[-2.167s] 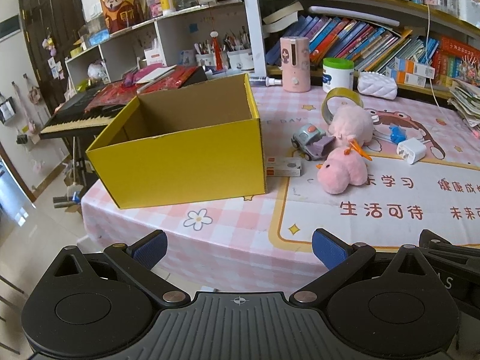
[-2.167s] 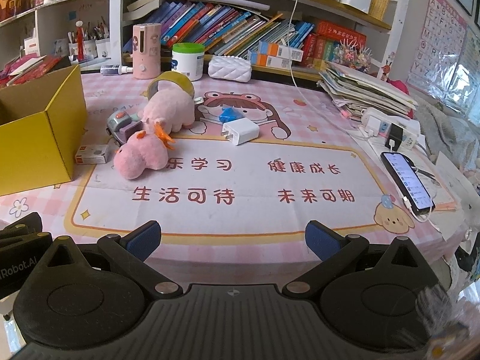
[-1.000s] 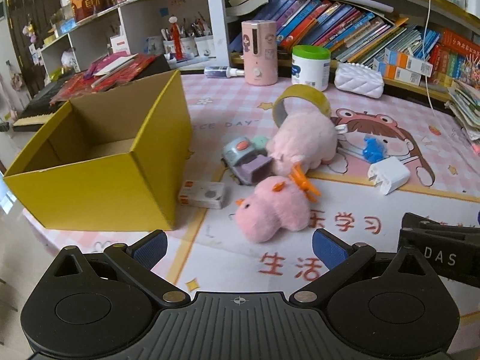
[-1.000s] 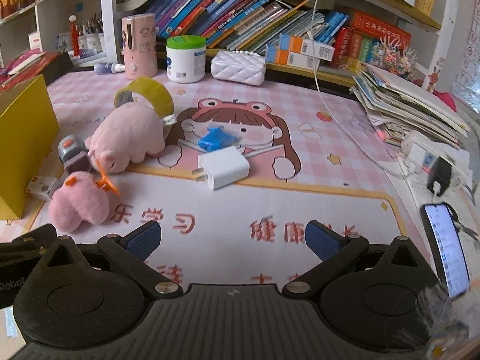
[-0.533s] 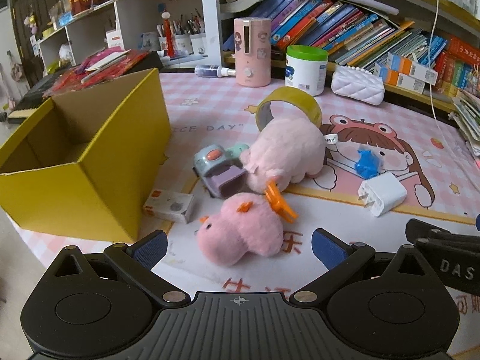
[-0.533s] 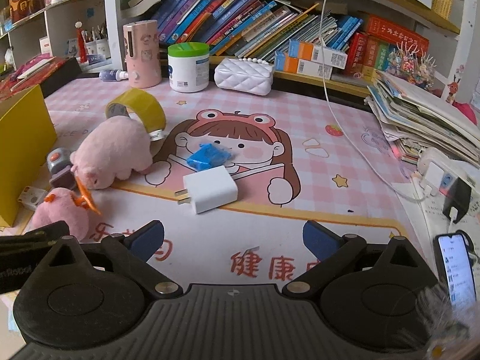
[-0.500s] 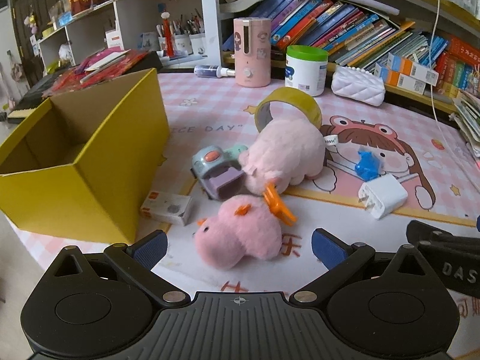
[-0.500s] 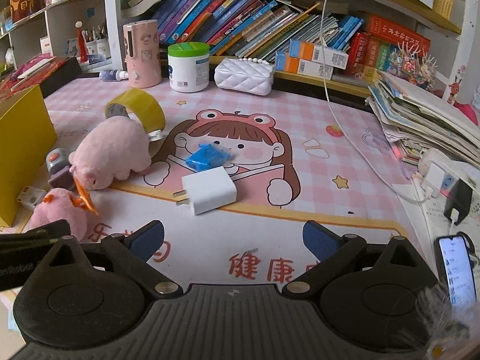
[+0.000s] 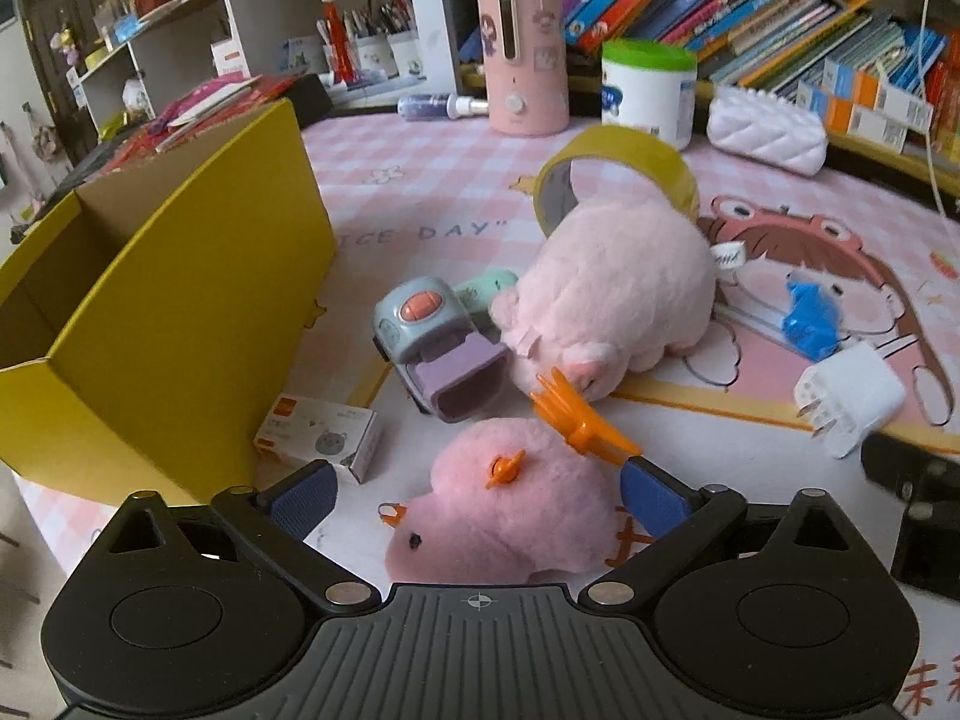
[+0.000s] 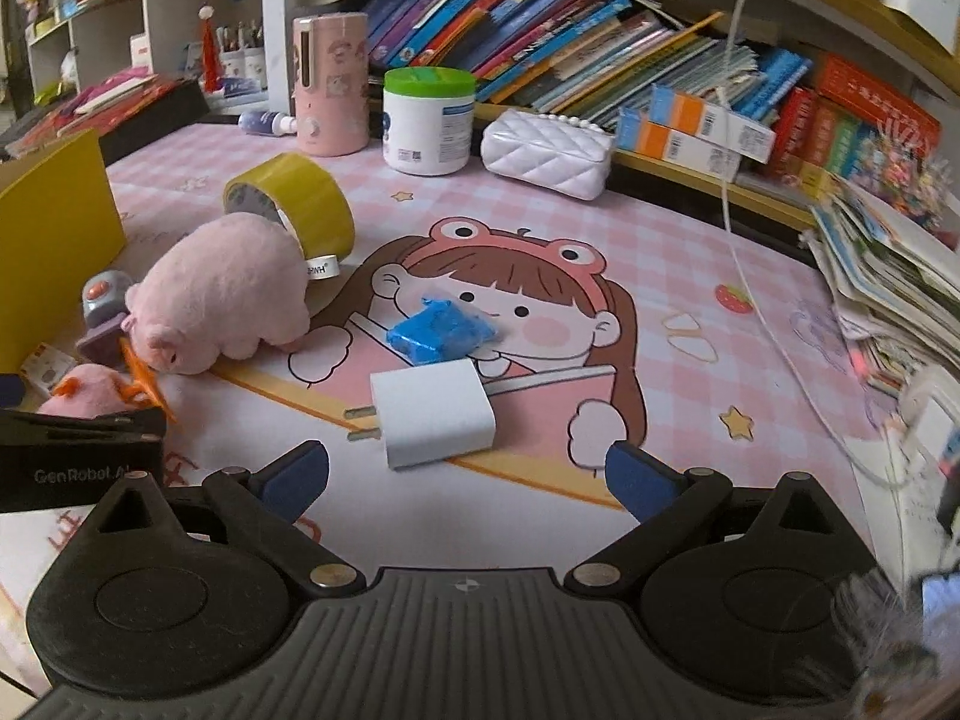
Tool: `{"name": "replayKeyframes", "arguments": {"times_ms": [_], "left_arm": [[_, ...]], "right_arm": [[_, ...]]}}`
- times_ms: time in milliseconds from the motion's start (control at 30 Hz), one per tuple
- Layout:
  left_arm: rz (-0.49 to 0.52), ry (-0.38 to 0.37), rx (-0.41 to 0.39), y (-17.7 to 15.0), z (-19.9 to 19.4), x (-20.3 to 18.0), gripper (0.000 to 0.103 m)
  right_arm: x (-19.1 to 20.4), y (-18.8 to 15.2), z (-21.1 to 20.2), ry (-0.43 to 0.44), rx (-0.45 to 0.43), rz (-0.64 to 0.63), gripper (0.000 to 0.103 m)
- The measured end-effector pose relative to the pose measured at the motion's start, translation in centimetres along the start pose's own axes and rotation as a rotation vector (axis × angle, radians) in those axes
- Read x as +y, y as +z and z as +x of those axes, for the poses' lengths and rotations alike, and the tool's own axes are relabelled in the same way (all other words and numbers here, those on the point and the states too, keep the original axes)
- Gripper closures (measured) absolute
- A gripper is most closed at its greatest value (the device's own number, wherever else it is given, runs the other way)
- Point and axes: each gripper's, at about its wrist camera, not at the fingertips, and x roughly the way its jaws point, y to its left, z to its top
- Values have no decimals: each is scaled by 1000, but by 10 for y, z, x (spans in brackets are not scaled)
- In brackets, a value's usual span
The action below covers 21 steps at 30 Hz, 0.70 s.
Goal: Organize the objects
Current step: 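Grasp the pink plush pig with the left tool while the right tool grasps the white charger plug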
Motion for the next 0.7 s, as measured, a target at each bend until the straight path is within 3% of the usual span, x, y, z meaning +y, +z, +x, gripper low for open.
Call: {"name": "replayKeyframes", "arguments": {"times_ms": [100,200,400,700], "left_arm": [[0,2,26,1,6,2,8],[-9,-26,55,1,8,5,24],[-11,-83,87,2,0,10,25],[-51,-152,4,6,-35,22,25]], "right_arm": [[-1,4,11,13,-8,-26,8],[-1,9,24,31,-7,-51,14],[3,14,46,78,34,-78,15],[10,14,62,119,56,-76,23]]}}
